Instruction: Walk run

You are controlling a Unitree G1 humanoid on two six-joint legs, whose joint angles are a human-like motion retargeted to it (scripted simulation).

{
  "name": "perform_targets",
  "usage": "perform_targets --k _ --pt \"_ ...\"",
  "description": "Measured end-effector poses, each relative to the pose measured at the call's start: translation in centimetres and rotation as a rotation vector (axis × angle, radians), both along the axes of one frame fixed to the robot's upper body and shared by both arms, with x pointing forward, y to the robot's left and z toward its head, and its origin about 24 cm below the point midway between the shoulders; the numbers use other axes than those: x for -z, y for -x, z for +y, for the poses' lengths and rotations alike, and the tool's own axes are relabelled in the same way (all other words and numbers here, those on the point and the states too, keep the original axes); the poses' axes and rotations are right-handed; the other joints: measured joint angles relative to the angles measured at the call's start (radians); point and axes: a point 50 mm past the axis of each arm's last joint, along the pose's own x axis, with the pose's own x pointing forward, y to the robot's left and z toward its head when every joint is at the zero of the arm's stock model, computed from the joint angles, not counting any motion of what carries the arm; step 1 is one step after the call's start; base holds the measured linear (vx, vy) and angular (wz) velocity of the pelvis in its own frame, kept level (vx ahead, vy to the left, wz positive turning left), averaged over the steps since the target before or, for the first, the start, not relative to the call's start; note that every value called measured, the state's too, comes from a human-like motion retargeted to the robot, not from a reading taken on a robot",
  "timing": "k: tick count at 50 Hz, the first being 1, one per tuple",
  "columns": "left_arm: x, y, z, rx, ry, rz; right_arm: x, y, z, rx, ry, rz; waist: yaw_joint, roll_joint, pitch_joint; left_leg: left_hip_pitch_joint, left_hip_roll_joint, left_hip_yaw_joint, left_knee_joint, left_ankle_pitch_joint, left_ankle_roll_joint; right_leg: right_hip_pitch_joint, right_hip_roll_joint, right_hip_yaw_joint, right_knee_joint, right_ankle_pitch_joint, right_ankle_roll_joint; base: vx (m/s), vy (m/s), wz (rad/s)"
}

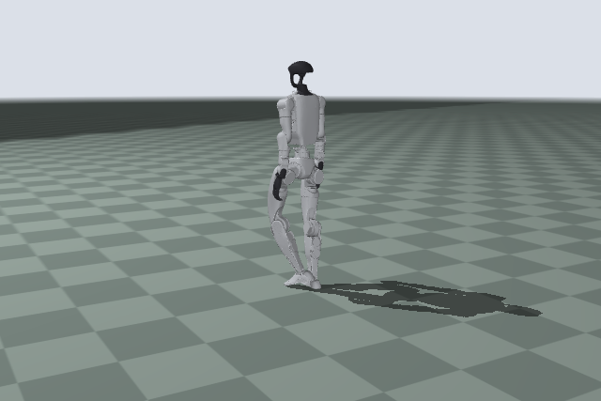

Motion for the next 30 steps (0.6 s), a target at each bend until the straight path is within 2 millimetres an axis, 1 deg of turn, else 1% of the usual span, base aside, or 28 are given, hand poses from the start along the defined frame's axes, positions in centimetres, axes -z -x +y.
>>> perform_targets --k 2,5,8,10,13,15,17,19,20,21,23,25,26,27,28,29,30 --pt "0.0 1.9 -0.1 -0.012 0.012 0.071 -0.3 -2.7 -0.4 -0.015 0.013 -0.078 0.025 0.002 0.005 -0.049 0.002 0.023 -0.020 -0.002 -0.018 0.012 0.006 0.001 0.000 -0.005 0.002 0.28 -0.06 -0.14" --pt "-0.2 4.7 -0.2 -0.054 0.028 0.175 -1.1 -6.8 -0.7 -0.042 0.040 -0.201 0.058 0.020 0.011 -0.113 -0.004 0.017 -0.152 0.026 -0.059 0.033 0.033 0.017 0.004 -0.022 -0.007 0.32 -0.05 -0.24" --pt "-0.4 6.5 -0.1 -0.089 0.038 0.251 -2.4 -11.2 -1.2 -0.073 0.053 -0.334 0.090 0.047 0.034 -0.163 -0.005 -0.027 -0.322 0.109 -0.075 0.083 0.074 0.023 -0.009 -0.045 -0.013 0.40 -0.03 -0.28" --pt "-0.5 7.2 0.0 -0.107 0.043 0.289 -3.5 -13.7 -1.4 -0.089 0.066 -0.413 0.105 0.063 0.049 -0.194 -0.005 -0.067 -0.415 0.166 -0.082 0.126 0.098 0.019 -0.022 -0.064 -0.015 0.52 -0.03 -0.15" --pt "-0.6 7.5 0.0 -0.121 0.061 0.325 -4.9 -16.5 -1.7 -0.121 0.084 -0.496 0.110 0.067 0.059 -0.250 -0.017 -0.098 -0.500 0.216 -0.089 0.173 0.113 0.018 -0.028 -0.085 -0.003 0.56 -0.01 0.01" --pt "-0.5 7.3 -0.1 -0.121 0.078 0.331 -5.4 -17.5 -1.5 -0.140 0.084 -0.525 0.116 0.064 0.062 -0.280 -0.022 -0.119 -0.523 0.213 -0.088 0.197 0.118 0.047 -0.023 -0.089 0.004 0.65 -0.02 -0.15" --pt "-0.4 6.6 0.0 -0.105 0.098 0.330 -5.6 -17.9 -1.2 -0.153 0.069 -0.532 0.124 0.058 0.062 -0.299 -0.028 -0.170 -0.499 0.209 -0.074 0.221 0.115 0.052 -0.017 -0.065 0.024 0.69 -0.01 -0.31" --pt "-0.3 6.0 0.0 -0.079 0.106 0.334 -5.1 -17.3 -0.9 -0.151 0.049 -0.510 0.136 0.050 0.056 -0.296 -0.032 -0.177 -0.445 0.221 -0.047 0.244 0.104 0.067 0.002 -0.004 0.050 0.90 0.04 -0.35" --pt "-0.3 5.8 0.1 -0.065 0.107 0.338 -4.8 -16.6 -0.7 -0.146 0.039 -0.490 0.139 0.044 0.049 -0.291 -0.031 -0.153 -0.410 0.206 -0.028 0.252 0.097 0.076 0.014 0.039 0.062 1.00 0.06 -0.43" --pt "-0.3 5.5 0.1 -0.057 0.105 0.340 -4.2 -15.5 -0.5 -0.146 0.023 -0.457 0.150 0.042 0.035 -0.297 -0.022 -0.146 -0.374 0.202 -0.020 0.257 0.092 0.079 0.030 0.103 0.072 1.15 0.08 -0.56" --pt "-0.1 4.5 -0.1 -0.052 0.102 0.327 -3.0 -13.0 0.0 -0.151 -0.007 -0.381 0.156 0.035 0.014 -0.291 -0.002 -0.138 -0.322 0.187 -0.014 0.254 0.072 0.059 0.080 0.270 0.086 1.15 0.06 -0.56" --pt "0.1 2.8 -0.5 -0.043 0.105 0.287 -1.9 -10.0 0.2 -0.152 -0.019 -0.295 0.150 0.046 0.000 -0.240 0.021 -0.155 -0.299 0.126 -0.003 0.238 0.042 -0.038 0.172 0.467 0.063 0.90 0.03 -0.30" --pt "0.2 1.8 -0.6 -0.032 0.113 0.259 -1.4 -8.4 0.0 -0.159 -0.016 -0.248 0.149 0.058 -0.001 -0.205 0.033 -0.157 -0.298 0.097 0.007 0.210 0.039 -0.024 0.256 0.545 0.067 0.87 0.04 -0.37" --pt "0.2 0.8 -0.7 -0.022 0.122 0.231 -1.1 -6.8 -0.2 -0.173 -0.011 -0.202 0.147 0.075 -0.002 -0.168 0.050 -0.159 -0.300 0.070 0.017 0.179 0.028 -0.034 0.350 0.611 0.058 1.07 0.07 -0.54" --pt "0.3 -0.4 -0.7 -0.013 0.133 0.201 -0.8 -5.4 -0.5 -0.200 -0.006 -0.158 0.144 0.101 -0.002 -0.130 0.074 -0.162 -0.306 0.044 0.025 0.145 0.000 -0.094 0.461 0.654 0.020 1.07 0.08 -0.62" --pt "0.2 -1.9 -0.6 -0.006 0.141 0.161 -0.6 -4.2 -0.8 -0.231 0.008 -0.118 0.136 0.122 -0.004 -0.094 0.091 -0.160 -0.318 0.022 0.034 0.091 -0.023 -0.126 0.576 0.636 -0.012 0.84 0.06 -0.65" --pt "0.1 -3.4 -0.5 0.000 0.149 0.118 -0.4 -3.1 -1.0 -0.264 0.026 -0.082 0.125 0.141 -0.006 -0.059 0.105 -0.155 -0.333 0.002 0.042 0.028 -0.044 -0.146 0.692 0.586 -0.040 0.68 0.02 -0.57"
